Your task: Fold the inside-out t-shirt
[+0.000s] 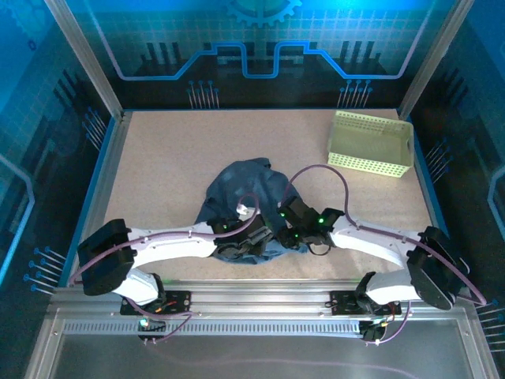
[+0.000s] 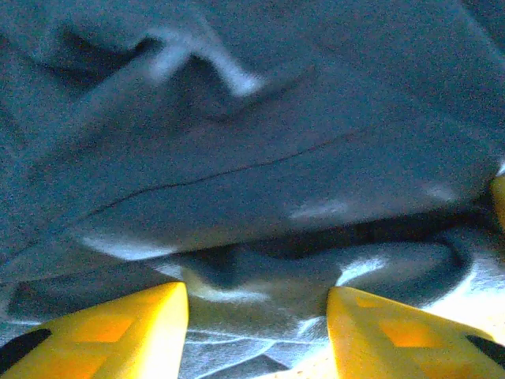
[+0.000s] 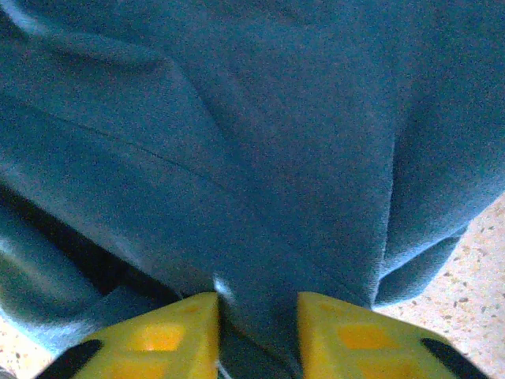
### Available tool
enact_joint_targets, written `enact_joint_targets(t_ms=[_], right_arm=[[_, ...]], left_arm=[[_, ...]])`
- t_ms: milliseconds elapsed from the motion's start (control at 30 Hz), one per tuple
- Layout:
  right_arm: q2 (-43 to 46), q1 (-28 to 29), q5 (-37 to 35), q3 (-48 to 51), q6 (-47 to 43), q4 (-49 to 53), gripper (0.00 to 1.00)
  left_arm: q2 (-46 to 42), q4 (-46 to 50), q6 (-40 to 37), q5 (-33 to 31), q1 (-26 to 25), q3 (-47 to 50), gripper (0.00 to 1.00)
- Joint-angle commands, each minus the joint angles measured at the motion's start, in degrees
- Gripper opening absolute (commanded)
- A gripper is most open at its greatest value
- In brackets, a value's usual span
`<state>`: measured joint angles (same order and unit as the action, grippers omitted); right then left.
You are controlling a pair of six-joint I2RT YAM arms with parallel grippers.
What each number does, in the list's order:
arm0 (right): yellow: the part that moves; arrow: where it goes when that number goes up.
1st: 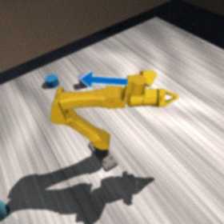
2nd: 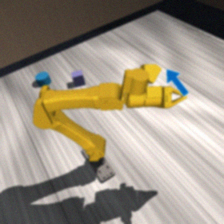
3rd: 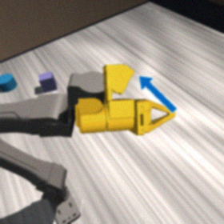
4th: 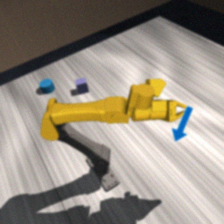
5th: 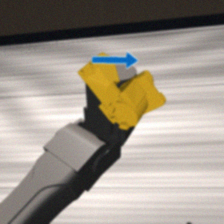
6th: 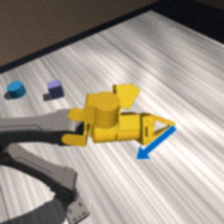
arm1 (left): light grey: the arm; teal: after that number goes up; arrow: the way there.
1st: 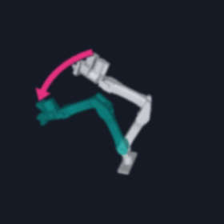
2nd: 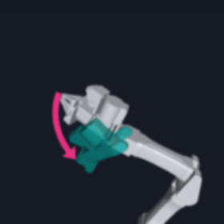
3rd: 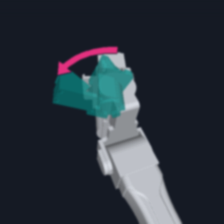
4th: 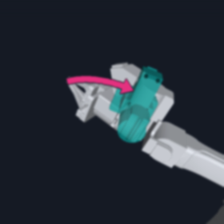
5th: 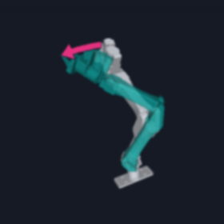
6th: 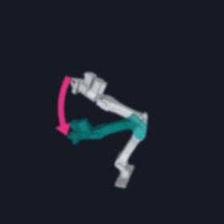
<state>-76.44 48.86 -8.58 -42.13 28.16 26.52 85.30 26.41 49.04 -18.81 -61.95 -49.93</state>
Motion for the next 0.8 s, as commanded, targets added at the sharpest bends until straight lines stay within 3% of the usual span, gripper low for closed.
enact_joint_targets(t_ms=[0, 167, 233, 367, 633, 767], right_arm=[[-1.27, 0.19, -1.2, -1.89, -0.55, -0.42, 0.22], [-0.29, -1.22, -0.37, -3.48, -0.22, -0.4, 0.0], [0.56, -1.79, 1.72, -3.62, -0.04, -0.9, 0.0], [3.47, -2.89, 5.59, -2.93, 1.21, -1.88, 0.0], [11.06, -5.77, 16.61, -0.13, 6.56, -8.72, 0.0], [11.51, -2.51, 15.05, -1.38, 7.42, -8.93, 0.0]], left_arm=[[0.24, -2.45, 1.24, 1.57, -0.2, 2.78, 0.44], [-1.62, -6.79, 0.64, 2.74, -0.23, 7.06, 0.28], [-2.44, -7.34, 0.63, 2.1, -0.27, 8.52, 0.22], [-3.91, -8.09, 0.37, 1.12, -0.27, 11.05, 0.21], [-8.65, -8.05, -2.83, -3.43, -1.35, 11.98, 0.27], [-17.51, -12.66, -6.14, -7.4, -2.65, 12.99, 0.49]])
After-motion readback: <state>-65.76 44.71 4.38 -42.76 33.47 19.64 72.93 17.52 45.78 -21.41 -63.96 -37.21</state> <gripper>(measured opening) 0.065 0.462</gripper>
